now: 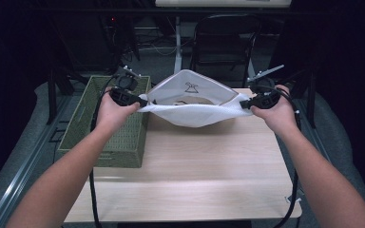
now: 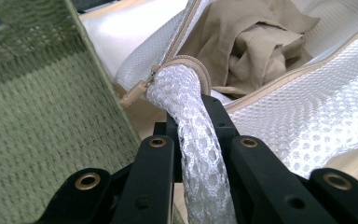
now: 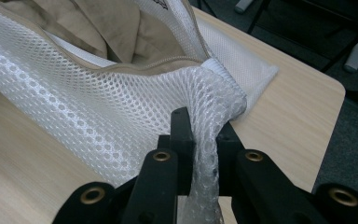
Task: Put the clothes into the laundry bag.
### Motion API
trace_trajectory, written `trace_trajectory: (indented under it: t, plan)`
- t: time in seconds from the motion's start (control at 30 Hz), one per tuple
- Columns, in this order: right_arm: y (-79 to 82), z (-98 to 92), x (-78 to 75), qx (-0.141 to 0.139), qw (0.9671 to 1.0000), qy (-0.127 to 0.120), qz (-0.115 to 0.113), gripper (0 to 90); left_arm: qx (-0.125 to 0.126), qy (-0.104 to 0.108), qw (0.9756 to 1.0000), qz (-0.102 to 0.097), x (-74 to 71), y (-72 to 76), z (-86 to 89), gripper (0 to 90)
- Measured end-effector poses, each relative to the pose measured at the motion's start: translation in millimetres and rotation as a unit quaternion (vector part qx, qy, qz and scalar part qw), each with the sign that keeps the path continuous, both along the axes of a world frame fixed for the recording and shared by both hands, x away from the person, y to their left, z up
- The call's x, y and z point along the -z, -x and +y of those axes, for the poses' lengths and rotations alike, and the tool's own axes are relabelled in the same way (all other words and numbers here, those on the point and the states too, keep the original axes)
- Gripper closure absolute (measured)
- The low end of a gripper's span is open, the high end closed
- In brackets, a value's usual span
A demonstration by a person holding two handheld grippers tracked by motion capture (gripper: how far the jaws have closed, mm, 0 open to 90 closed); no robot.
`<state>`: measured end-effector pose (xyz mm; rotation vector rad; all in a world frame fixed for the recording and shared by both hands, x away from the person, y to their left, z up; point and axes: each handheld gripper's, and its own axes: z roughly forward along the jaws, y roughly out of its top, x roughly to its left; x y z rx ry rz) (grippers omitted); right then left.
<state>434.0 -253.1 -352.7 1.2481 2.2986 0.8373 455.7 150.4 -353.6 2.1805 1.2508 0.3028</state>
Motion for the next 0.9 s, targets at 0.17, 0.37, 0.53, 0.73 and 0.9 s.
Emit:
trace_trajectory:
  t: [0.17,0.37,0.53,0.73,0.9]
  plan:
    - [2.3,-2.0,-10.1,0.000,0.9999,-0.004,-0.014,82.7,0.002,0.004,1.0000,-0.007,-7.3,2.4,0.6,83.5]
    - [5.0,-2.8,-14.4,-0.001,0.9998,-0.002,-0.020,82.8,0.003,0.007,0.9999,-0.013,-14.9,4.2,1.1,83.4]
    - [4.7,-3.2,-15.4,-0.001,0.9998,-0.004,-0.022,82.8,0.002,0.004,0.9999,-0.012,-16.9,3.7,1.6,83.4]
    - [6.0,-2.9,-21.9,-0.002,0.9996,-0.006,-0.029,82.8,0.003,0.005,0.9999,-0.014,-24.0,4.2,2.9,83.4]
    - [8.9,-5.3,-30.1,-0.002,0.9994,-0.008,-0.035,82.7,0.002,0.009,0.9997,-0.022,-34.2,6.5,4.6,83.3]
